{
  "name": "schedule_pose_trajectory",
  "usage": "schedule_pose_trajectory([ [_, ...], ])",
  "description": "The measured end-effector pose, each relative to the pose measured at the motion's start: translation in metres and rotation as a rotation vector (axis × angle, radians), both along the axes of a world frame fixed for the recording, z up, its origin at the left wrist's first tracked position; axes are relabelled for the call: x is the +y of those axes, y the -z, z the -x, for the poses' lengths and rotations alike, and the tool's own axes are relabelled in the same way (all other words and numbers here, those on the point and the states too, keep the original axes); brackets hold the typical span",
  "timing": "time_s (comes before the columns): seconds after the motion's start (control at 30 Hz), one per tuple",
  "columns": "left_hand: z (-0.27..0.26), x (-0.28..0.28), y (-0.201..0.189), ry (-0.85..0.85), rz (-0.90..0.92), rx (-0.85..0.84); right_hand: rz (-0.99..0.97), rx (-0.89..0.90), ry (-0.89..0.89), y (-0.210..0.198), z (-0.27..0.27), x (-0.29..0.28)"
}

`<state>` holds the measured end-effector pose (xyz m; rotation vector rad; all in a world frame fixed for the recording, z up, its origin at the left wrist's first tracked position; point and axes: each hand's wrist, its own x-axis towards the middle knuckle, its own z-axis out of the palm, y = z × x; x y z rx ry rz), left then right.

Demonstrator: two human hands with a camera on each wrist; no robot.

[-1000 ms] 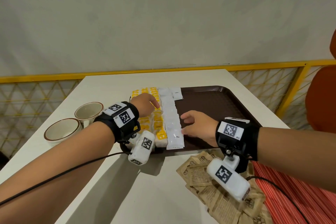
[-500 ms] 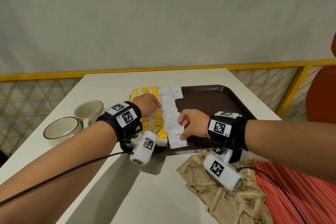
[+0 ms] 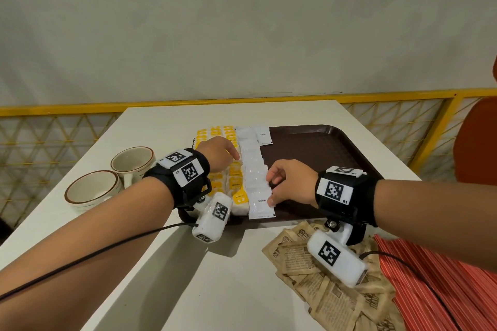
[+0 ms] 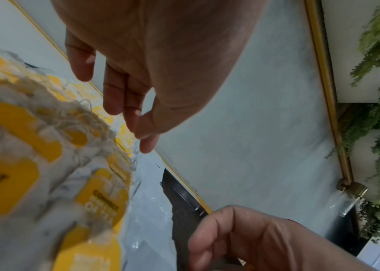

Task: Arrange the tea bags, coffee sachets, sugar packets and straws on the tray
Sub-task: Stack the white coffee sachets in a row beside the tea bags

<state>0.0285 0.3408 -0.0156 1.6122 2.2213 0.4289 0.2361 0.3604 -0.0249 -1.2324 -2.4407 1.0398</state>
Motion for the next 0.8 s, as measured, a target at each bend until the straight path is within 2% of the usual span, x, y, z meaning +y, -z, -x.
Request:
schedule_pose_trajectory([
  [0.47, -0.001, -0.004, -0.002, -0.004, 0.003, 0.005, 0.024, -0.012, 0.020, -0.003, -0.006, 0.001],
  [0.63, -0.001, -0.004, -0.005, 0.001, 0.002, 0.018, 0.038, 0.076, 0.111, -0.004, 0.000, 0.010],
  [0.8, -0.002, -0.004, -0.003, -0.014, 0.000, 0.008, 0.104, 0.116, 0.123, 0.002, 0.011, 0.011],
])
